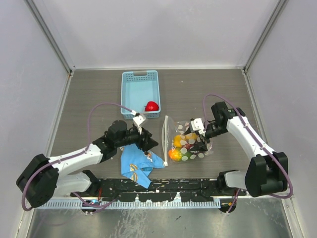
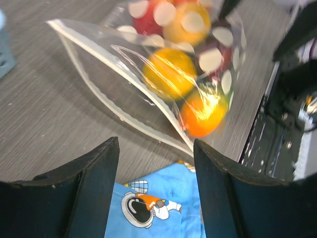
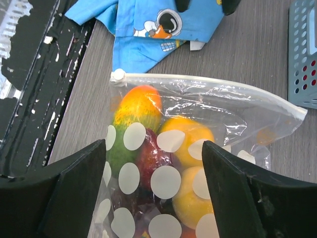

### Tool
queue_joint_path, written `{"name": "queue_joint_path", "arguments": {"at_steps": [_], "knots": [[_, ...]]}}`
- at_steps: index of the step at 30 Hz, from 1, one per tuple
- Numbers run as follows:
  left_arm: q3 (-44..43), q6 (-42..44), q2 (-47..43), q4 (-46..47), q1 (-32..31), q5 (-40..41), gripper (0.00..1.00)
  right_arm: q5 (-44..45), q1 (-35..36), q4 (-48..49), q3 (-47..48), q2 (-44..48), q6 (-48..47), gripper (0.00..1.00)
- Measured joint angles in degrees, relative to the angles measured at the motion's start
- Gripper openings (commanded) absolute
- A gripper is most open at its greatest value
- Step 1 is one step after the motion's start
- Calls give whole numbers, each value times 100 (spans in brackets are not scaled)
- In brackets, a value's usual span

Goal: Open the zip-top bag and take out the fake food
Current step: Pick up the fake fruit from the zipper food storage bag.

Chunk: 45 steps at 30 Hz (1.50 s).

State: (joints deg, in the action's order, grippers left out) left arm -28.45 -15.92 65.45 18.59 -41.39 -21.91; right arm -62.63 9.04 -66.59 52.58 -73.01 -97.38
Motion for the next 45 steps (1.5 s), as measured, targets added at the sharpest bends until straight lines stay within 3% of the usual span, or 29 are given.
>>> {"name": "queue_joint_path", "arguments": {"at_steps": [8, 14, 21, 29, 45], "knots": [[367, 1888, 428, 551, -490, -83, 63, 774, 538, 111, 260, -225, 699, 73], [350, 2566, 1145, 1215, -490, -111, 58, 1460, 807, 238, 599, -398, 1231, 68], [297, 2684, 2028, 1906, -490, -195, 55, 1856, 1235, 623, 616, -551, 1884, 59], [57, 2599, 2317, 2549, -540, -249, 56, 2218, 1550, 997, 610, -592, 2562, 57], [52, 2828, 2520, 2645, -688, -542, 59, 1547, 2070, 807, 409, -289, 2151, 54]]}}
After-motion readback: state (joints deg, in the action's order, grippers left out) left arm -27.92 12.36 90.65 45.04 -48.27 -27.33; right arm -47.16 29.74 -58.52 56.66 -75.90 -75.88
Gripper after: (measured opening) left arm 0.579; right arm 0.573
